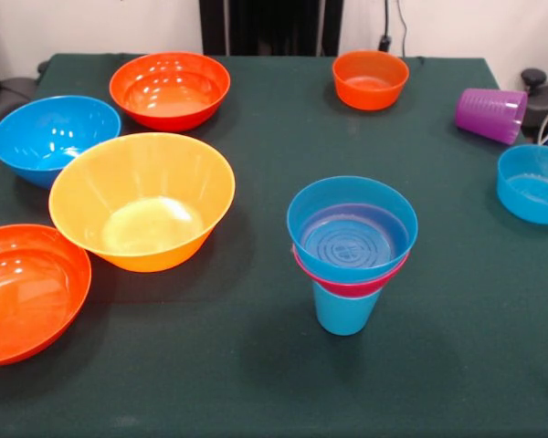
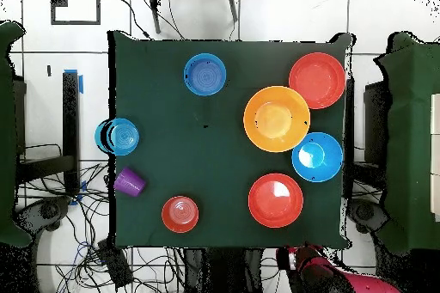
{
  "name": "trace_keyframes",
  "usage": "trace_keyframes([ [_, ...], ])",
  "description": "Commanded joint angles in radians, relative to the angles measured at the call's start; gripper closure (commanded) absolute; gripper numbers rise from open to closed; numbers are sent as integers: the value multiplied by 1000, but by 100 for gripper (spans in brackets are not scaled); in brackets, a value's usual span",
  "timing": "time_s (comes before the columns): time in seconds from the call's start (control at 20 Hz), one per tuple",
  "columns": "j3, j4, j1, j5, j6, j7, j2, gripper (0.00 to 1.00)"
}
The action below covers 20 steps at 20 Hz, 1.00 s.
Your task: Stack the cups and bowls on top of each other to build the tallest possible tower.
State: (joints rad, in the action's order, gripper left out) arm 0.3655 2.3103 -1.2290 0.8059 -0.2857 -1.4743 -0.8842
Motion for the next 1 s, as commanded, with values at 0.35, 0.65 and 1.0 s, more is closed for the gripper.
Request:
trace_keyframes([
  [0.35, 78, 1, 19, 150, -8, 52, 123, 0],
  [0.65, 119, -3, 10, 141, -40, 83, 100, 0],
  [1.0, 167, -32, -1, 127, -70, 116, 114, 0],
])
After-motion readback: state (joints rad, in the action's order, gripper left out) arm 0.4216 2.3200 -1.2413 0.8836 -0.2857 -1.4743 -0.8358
